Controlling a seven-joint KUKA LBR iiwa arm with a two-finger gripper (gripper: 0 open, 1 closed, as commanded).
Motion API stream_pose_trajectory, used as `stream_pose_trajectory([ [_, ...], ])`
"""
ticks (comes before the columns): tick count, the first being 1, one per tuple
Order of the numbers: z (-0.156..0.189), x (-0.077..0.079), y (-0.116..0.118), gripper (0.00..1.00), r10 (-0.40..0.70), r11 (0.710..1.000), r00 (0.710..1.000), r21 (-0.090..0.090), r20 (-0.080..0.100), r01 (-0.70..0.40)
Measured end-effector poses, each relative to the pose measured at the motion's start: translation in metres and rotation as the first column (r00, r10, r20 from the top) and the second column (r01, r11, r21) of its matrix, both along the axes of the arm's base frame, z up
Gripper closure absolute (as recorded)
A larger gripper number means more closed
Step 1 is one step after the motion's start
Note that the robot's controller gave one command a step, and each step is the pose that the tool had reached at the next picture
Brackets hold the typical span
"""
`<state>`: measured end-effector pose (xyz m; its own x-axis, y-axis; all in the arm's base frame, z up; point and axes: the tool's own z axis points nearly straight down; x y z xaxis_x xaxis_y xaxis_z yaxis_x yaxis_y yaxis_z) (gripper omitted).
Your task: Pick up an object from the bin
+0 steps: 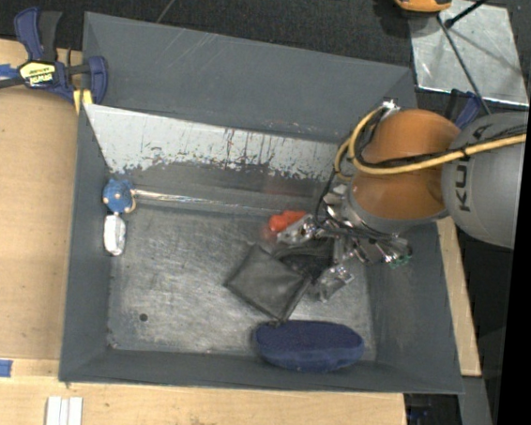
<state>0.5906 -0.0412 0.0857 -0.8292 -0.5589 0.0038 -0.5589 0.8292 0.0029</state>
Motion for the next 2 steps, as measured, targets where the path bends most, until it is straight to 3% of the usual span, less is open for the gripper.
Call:
stream_pose_trajectory([
  [1, 0.006, 0.003, 0.000, 1.00, 0.000, 1.000, 1.000, 0.000, 0.011, 0.000],
  [2, 0.125, 0.009, 0.032, 1.00, 0.255, 0.967, 0.967, 0.000, 0.009, -0.255],
])
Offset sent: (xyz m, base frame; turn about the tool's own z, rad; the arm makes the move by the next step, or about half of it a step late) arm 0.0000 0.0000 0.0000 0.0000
